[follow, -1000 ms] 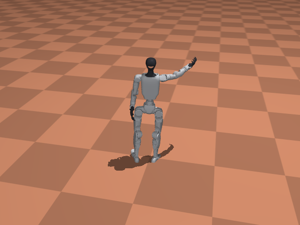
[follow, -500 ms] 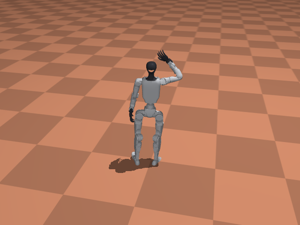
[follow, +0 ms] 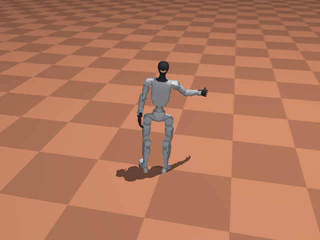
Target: In place motions
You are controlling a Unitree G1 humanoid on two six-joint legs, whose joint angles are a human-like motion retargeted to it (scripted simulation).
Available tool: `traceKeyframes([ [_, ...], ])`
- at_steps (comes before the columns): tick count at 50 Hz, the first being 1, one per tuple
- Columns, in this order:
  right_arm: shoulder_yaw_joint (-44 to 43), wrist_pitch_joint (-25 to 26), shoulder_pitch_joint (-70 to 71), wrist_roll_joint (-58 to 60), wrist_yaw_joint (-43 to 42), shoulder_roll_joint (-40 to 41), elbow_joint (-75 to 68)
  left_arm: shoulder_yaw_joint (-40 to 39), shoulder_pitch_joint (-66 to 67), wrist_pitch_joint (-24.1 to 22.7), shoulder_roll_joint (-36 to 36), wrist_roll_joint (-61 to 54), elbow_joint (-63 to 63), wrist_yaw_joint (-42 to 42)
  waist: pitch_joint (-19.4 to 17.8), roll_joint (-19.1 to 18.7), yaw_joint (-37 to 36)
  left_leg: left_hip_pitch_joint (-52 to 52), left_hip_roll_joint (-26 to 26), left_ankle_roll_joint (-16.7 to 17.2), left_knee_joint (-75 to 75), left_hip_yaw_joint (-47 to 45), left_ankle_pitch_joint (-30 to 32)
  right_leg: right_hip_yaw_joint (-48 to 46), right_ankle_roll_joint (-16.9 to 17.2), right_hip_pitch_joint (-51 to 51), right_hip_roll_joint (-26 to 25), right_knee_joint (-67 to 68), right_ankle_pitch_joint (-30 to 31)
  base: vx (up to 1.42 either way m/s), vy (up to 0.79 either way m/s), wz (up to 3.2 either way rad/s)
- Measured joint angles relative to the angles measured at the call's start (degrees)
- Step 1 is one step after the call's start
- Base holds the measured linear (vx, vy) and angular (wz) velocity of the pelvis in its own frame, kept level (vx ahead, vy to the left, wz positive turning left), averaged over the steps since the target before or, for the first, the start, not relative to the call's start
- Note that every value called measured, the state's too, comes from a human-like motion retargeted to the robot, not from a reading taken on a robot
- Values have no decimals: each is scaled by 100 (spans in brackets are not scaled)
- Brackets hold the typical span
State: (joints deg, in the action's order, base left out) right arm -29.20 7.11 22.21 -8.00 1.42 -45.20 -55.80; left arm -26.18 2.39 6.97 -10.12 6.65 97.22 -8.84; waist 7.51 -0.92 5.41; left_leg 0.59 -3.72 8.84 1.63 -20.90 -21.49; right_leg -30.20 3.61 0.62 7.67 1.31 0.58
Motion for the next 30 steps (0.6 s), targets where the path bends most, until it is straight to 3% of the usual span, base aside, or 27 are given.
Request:
traceKeyframes([
  [3, -592, 299, -29, -366, 158, -94, -1047, -1105, -122, 220, -1004, -167, 19, 409, -29, 50, -85, 1, 16, 18, 4, 42, 25, -40, -5, 42, 17, -14, -16, 0, -2, 7],
  [5, -1099, 589, -51, -975, 93, -297, -1495, -1571, -172, 296, -2033, -252, 19, 691, 28, 109, -185, -41, 30, 30, 5, 104, 41, -96, -1, 53, 30, -26, -38, 4, -8, 31],
  [7, -1520, 555, -105, -1796, -92, -570, -1602, -1841, -330, 360, -3278, -436, 19, 1047, 122, 195, -266, -124, 34, 35, 11, 178, 52, -151, 0, 30, 23, -36, -65, 6, -8, 35],
  [10, -1592, 177, -5, -2408, -484, -1207, -1381, -1832, -889, 598, -5176, -717, 19, 1889, 335, 146, -291, -287, -30, 55, 31, 257, 50, -205, 11, -58, -33, -39, -96, 5, 4, 24],
  [12, -1100, 83, 397, -2165, -805, -1745, -1024, -1400, -1688, 691, -6037, -327, -357, 2385, 549, -61, -269, -468, -132, 56, 57, 268, 41, -197, 27, -198, -126, -41, -102, -1, 17, 5],
  [15, -15, 55, 1360, -1551, -1090, -2364, -312, -173, -2743, 650, -6832, -171, -1603, 2252, 830, -349, -264, -718, -240, 58, 109, 285, 30, -198, 44, -380, -215, -44, -111, -3, 18, 1],
  [16, 669, 10, 1897, -1288, -1120, -2490, 121, 430, -3427, 443, -6904, -139, -2187, 2371, 968, -413, -259, -777, -250, 62, 125, 282, 26, -201, 45, -419, -222, -50, -116, 9, 14, -1],
  [21, 3582, -87, 3936, 262, -1543, -3051, 2164, 3002, -6797, -314, -6057, 1027, -4636, 3080, 1230, -380, -390, -678, -192, 66, 102, 153, 8, -150, 25, -394, -187, -64, -119, 8, 0, -20],
  [25, 5760, 681, 5704, 2450, -2054, -3437, 3985, 5101, -8432, -681, -6002, 2811, -6499, 3474, 1212, -317, -402, -450, -166, 61, 56, -70, -20, -20, 1, -334, -168, -47, -97, 8, -4, -48],
  [28, 7500, 1208, 7456, 3785, -3139, -3346, 4956, 6818, -9564, -1239, -6208, 3616, -7822, 3437, 1220, -340, -309, -339, -157, 66, 17, -205, -46, 70, -3, -334, -162, -34, -85, 7, -7, -38],
  [30, 8521, 824, 8455, 4044, -4080, -3087, 5063, 7862, -10229, -1857, -6238, 3781, -8313, 3531, 1237, -409, -258, -293, -152, 69, -7, -267, -61, 126, -5, -353, -162, -24, -78, 6, -2, -27],
])
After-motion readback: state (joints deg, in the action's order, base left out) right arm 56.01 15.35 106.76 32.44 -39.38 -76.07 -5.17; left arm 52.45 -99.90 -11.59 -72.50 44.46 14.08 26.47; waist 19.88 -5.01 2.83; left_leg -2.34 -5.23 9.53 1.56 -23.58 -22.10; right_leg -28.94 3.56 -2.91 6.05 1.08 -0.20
